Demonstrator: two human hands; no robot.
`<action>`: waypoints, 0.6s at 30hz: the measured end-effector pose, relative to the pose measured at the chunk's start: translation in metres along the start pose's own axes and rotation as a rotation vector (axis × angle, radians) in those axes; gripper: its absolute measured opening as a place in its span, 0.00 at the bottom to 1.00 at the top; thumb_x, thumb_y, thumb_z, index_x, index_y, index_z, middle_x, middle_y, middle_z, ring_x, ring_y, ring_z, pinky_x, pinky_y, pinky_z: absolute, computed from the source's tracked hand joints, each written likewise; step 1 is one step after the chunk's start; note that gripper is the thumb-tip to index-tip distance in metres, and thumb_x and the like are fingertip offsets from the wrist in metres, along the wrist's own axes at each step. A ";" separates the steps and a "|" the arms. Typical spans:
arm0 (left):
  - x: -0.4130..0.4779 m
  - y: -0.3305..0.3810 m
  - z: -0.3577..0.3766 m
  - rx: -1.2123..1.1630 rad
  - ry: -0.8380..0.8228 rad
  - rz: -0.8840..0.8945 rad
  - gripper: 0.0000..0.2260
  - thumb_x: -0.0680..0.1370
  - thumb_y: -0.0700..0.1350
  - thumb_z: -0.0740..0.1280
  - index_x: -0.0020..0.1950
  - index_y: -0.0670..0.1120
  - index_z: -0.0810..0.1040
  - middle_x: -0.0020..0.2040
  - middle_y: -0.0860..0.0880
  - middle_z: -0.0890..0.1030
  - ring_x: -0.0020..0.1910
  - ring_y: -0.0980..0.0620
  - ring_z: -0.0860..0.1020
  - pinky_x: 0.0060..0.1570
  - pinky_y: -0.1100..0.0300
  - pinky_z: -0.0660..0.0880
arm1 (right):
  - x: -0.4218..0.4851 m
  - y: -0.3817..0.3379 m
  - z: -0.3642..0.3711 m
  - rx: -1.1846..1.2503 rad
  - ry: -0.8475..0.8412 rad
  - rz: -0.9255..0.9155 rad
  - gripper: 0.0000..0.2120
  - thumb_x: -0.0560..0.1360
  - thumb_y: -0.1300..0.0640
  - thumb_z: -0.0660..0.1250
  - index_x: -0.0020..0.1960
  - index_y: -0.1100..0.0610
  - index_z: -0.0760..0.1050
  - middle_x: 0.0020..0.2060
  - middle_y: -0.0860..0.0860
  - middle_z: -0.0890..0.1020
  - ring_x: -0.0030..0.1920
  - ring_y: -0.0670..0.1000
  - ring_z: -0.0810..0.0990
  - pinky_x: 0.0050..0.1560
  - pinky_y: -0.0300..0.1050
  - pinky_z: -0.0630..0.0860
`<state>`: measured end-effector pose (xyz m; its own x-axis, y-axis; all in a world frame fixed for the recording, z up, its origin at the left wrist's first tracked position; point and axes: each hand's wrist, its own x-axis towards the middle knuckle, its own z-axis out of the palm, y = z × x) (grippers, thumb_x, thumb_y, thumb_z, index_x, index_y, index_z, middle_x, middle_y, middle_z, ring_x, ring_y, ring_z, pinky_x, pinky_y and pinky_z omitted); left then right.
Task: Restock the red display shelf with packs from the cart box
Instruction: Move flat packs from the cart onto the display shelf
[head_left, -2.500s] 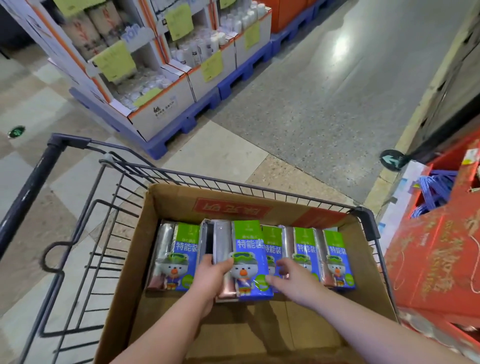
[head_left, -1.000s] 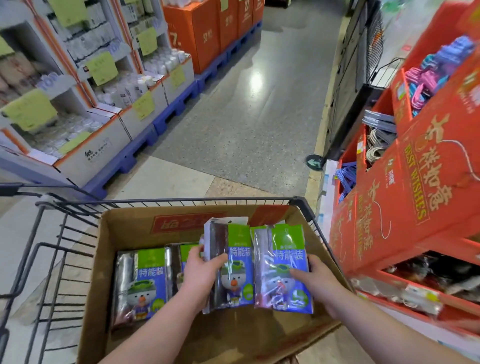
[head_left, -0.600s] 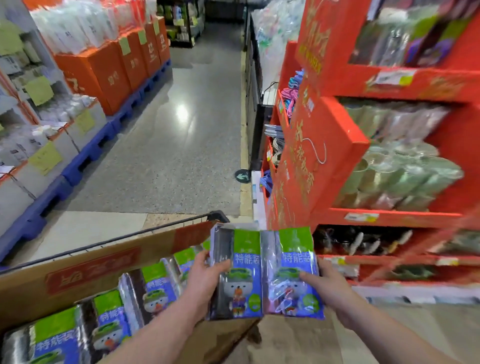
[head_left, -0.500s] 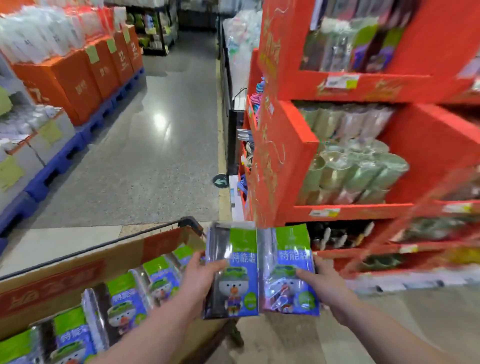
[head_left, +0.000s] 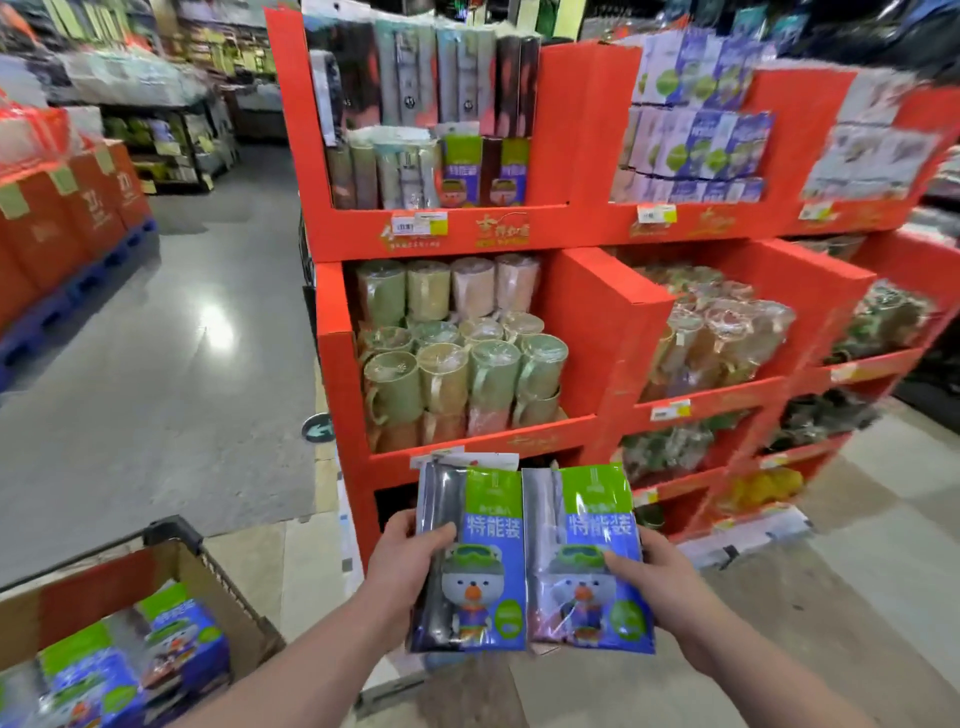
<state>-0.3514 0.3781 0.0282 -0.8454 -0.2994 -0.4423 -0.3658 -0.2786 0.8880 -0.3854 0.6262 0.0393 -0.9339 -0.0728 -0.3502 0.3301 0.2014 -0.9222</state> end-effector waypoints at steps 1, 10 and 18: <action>-0.001 0.002 0.010 0.000 -0.011 0.008 0.10 0.76 0.38 0.68 0.57 0.43 0.74 0.50 0.40 0.82 0.44 0.42 0.82 0.40 0.53 0.78 | 0.002 -0.001 -0.009 0.017 0.008 -0.004 0.09 0.76 0.65 0.66 0.56 0.58 0.76 0.46 0.54 0.84 0.41 0.52 0.84 0.35 0.44 0.79; 0.034 0.050 0.058 -0.016 -0.093 0.071 0.10 0.76 0.38 0.67 0.57 0.44 0.75 0.49 0.40 0.84 0.46 0.40 0.83 0.44 0.49 0.79 | 0.040 -0.037 -0.047 0.152 0.059 -0.073 0.09 0.76 0.65 0.66 0.55 0.58 0.76 0.45 0.55 0.85 0.41 0.57 0.85 0.35 0.48 0.81; 0.115 0.136 0.104 -0.119 -0.208 0.171 0.12 0.76 0.38 0.67 0.59 0.41 0.74 0.49 0.38 0.84 0.45 0.39 0.83 0.45 0.44 0.80 | 0.124 -0.130 -0.071 0.106 0.152 -0.252 0.11 0.76 0.64 0.67 0.57 0.56 0.76 0.46 0.56 0.85 0.41 0.57 0.85 0.40 0.53 0.82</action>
<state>-0.5392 0.4005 0.1112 -0.9570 -0.1612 -0.2412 -0.1734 -0.3489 0.9210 -0.5538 0.6601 0.1276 -0.9953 0.0414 -0.0876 0.0911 0.0925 -0.9915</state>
